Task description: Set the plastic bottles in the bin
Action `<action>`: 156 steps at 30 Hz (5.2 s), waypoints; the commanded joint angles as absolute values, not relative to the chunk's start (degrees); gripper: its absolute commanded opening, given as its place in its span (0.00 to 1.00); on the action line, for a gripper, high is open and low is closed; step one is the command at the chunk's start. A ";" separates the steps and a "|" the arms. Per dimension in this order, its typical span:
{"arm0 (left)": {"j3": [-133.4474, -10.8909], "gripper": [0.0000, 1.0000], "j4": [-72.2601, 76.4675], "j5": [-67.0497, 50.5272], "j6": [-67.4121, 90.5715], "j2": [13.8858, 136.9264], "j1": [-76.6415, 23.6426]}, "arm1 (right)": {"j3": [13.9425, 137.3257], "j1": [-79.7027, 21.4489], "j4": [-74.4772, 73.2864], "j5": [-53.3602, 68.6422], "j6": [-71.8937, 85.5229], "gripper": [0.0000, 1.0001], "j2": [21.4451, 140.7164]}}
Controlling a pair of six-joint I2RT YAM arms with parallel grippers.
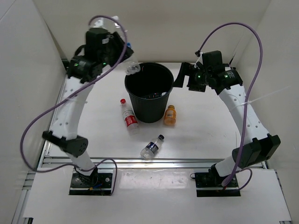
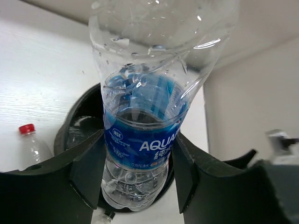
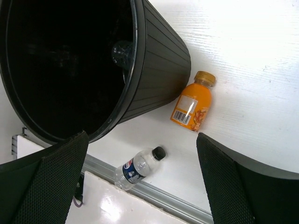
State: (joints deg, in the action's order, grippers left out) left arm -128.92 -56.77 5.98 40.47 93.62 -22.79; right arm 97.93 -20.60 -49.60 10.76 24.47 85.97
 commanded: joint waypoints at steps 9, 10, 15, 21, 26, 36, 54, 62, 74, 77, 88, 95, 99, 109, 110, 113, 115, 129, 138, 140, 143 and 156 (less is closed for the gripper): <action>-121.75 1.00 -58.99 12.29 35.60 89.94 -24.36 | 93.70 -18.63 -47.46 10.81 24.08 1.00 79.46; -115.72 1.00 -57.06 13.52 37.34 87.22 -23.21 | 93.00 -18.63 -47.46 10.81 24.08 1.00 78.93; -83.64 1.00 -45.29 -0.77 43.24 69.89 -8.02 | 91.67 -18.11 -47.46 11.34 24.61 1.00 78.93; -61.54 1.00 -34.55 -14.34 40.96 72.76 -5.69 | 92.81 -17.58 -47.46 11.87 24.61 1.00 78.40; -53.80 1.00 -28.40 -16.87 42.45 77.77 -6.86 | 92.11 -17.58 -47.99 13.01 24.61 1.00 77.26; -57.30 1.00 -24.18 -18.19 41.92 89.20 -10.46 | 87.90 -17.05 -49.83 13.62 23.99 1.00 72.86; -49.14 0.47 -25.13 -18.38 42.01 88.28 -10.30 | 84.29 -14.33 -52.48 11.16 22.32 1.00 69.43; -78.65 0.44 -43.40 -2.92 43.33 72.42 -8.96 | 80.33 -13.80 -49.04 14.06 24.87 1.00 70.14; -126.56 0.53 -53.88 7.38 35.33 101.33 -25.21 | 80.77 -13.80 -46.93 16.35 27.69 1.00 73.65; -125.86 0.63 -52.73 8.09 35.33 102.57 -29.00 | 81.39 -13.80 -46.93 15.56 26.99 1.00 73.65; -123.16 1.00 -58.36 16.96 35.93 89.17 -24.80 | 74.28 -12.57 -46.16 13.54 28.56 1.00 76.72; -102.67 1.00 -66.00 16.96 38.75 76.48 -18.28 | 70.66 -10.02 -34.38 23.02 34.18 1.00 90.15; -94.94 1.00 -68.81 18.28 39.98 70.06 -17.75 | 71.36 -10.54 -28.93 27.59 35.51 1.00 96.48; -92.46 1.00 -76.37 20.04 39.99 64.96 -14.41 | 75.67 -16.16 -26.46 31.20 37.62 1.00 112.04; -92.46 1.00 -76.38 20.04 39.99 64.95 -13.89 | 76.28 -16.17 -26.46 31.20 37.62 1.00 112.84; -93.51 1.00 -77.43 20.04 39.47 64.95 -13.36 | 76.90 -17.49 -26.46 31.20 38.14 1.00 115.39; -93.52 1.00 -78.05 20.04 39.46 64.95 -13.36 | 76.90 -17.49 -25.93 31.20 38.14 1.00 116.27; -83.09 1.00 -71.65 17.23 43.41 63.11 -11.69 | 66.52 -11.17 -37.16 22.17 37.00 0.45 90.40; -65.59 1.00 -54.50 -5.25 42.62 61.87 -11.69 | 101.60 -14.49 -41.66 19.77 37.27 0.43 85.59; -64.17 1.00 -53.01 -5.27 43.15 62.75 -13.35 | 111.40 -16.95 -43.15 20.48 35.34 0.45 92.67; -63.37 1.00 -51.59 -5.80 43.15 65.55 -15.81 | 130.48 -24.24 -50.42 18.47 30.52 0.56 103.48; -64.69 1.00 -47.20 -8.26 39.92 71.54 -27.50 | 122.79 -24.46 -54.92 12.74 24.60 1.00 98.80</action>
State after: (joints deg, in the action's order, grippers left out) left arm -63.18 -50.33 -5.87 42.37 70.52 -24.36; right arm 122.52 -28.18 -54.28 16.36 27.31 106.28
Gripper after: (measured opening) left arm 0.998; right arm 0.998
